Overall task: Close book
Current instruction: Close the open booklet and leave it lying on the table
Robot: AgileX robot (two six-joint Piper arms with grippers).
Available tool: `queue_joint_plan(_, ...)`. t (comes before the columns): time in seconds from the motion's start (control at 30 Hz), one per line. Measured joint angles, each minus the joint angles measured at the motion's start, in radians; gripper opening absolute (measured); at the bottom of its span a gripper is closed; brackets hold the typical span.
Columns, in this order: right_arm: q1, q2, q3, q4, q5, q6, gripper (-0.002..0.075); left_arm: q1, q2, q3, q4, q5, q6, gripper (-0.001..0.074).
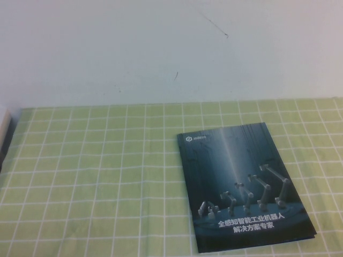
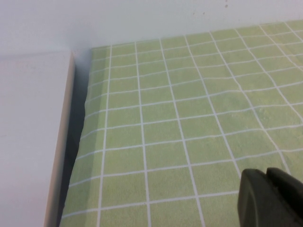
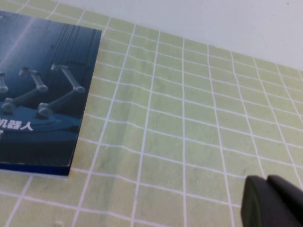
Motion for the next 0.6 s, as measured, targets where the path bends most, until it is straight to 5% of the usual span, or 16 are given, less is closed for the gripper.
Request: queue_joint_plan(0.6, 0.0, 0.0, 0.0, 0.005, -0.007, -0.011, -0.0003, 0.0, 0.0, 0.0, 0.0, 0.0, 0.0, -0.0002)
